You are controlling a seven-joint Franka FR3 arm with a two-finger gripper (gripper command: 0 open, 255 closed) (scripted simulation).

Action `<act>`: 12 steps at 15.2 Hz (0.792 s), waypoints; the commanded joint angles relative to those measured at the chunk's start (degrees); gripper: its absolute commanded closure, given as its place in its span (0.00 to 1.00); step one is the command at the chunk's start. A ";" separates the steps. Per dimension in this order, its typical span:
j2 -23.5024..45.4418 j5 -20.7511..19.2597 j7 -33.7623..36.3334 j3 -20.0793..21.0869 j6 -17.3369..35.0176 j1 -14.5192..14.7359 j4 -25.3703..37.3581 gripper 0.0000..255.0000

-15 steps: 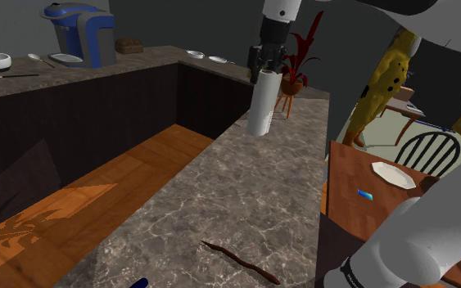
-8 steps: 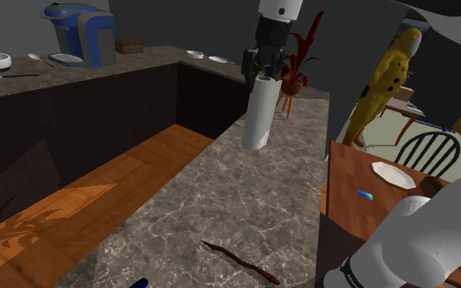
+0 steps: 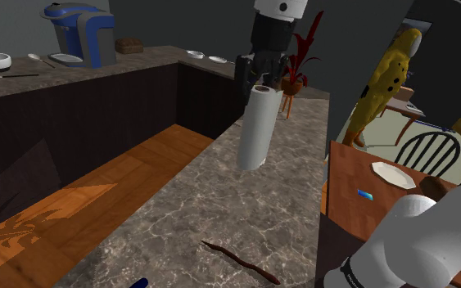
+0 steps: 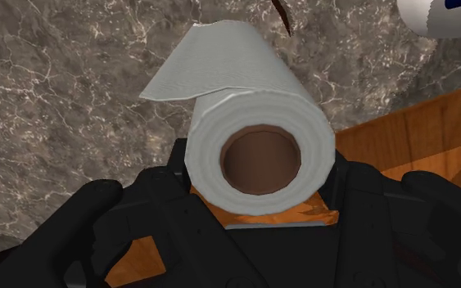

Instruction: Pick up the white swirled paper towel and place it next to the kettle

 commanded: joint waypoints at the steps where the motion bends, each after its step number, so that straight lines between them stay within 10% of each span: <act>1: -1.07 0.76 2.74 1.73 -0.26 1.01 -0.81 1.00; 12: -0.57 3.53 18.62 12.85 -2.23 5.69 1.88 1.00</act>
